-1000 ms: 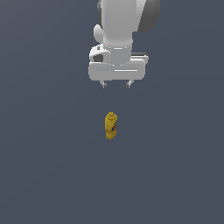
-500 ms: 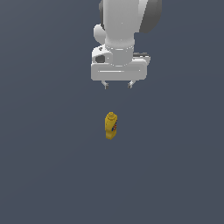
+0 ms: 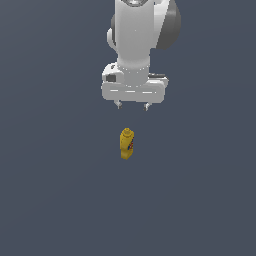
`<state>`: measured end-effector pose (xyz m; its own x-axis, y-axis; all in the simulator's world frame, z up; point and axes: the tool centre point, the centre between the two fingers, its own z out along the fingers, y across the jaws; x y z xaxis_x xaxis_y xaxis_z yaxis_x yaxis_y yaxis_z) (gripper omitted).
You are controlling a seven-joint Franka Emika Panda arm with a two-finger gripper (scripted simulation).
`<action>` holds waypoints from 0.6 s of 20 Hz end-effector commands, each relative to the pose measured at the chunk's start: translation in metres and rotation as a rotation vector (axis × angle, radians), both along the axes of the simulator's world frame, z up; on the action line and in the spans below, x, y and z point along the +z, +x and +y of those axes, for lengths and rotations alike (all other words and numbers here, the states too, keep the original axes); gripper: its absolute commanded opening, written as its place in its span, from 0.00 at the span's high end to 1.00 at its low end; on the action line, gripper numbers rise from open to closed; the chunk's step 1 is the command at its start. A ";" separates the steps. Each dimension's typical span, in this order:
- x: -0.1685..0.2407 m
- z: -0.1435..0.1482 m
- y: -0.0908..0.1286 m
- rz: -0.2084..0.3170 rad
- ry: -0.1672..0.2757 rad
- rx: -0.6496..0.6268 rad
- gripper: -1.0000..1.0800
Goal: Pick up the object and move it to a goal position.
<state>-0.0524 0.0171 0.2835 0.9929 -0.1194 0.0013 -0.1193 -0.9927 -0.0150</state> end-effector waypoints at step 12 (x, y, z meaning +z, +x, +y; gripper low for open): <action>-0.055 -0.018 0.029 0.005 -0.012 -0.257 0.04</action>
<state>-0.0260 0.0004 0.2328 0.9372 -0.3487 -0.0018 -0.3487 -0.9372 -0.0036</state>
